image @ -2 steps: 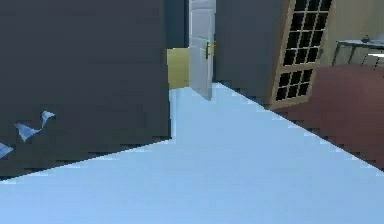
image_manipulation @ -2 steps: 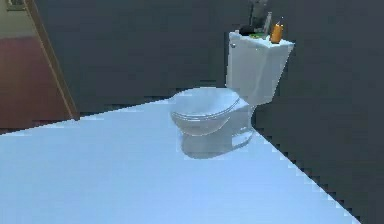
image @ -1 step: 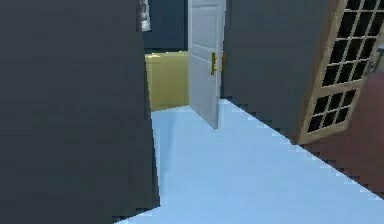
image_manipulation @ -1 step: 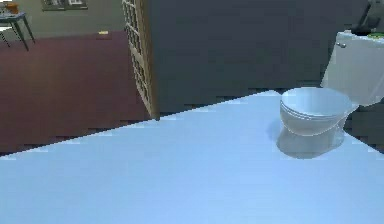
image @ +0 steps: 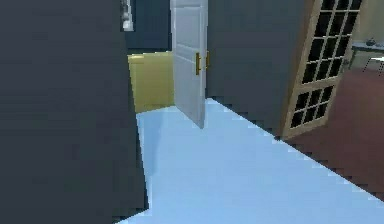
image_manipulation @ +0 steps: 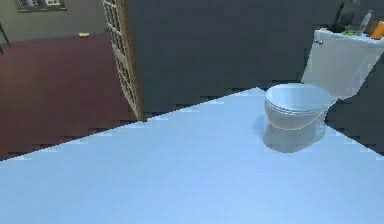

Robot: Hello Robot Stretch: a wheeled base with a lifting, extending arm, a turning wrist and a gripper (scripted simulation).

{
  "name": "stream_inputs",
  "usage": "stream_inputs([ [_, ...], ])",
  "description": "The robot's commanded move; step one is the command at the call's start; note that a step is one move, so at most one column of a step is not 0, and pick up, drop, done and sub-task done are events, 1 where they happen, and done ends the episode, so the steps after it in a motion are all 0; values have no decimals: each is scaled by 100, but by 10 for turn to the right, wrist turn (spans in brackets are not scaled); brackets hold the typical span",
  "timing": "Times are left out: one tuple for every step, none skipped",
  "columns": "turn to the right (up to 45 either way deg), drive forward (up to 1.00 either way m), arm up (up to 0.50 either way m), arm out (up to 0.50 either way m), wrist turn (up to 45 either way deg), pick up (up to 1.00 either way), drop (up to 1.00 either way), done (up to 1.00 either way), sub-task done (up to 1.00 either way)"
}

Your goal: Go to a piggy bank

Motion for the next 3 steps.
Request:
stream_inputs([
  [0, 100, 0, 0, 0, 0, 0, 0, 0],
  [0, 20, 0, 0, 0, 0, 0, 0, 0],
  [-210, 0, 0, 0, 0, 0, 0, 0, 0],
])
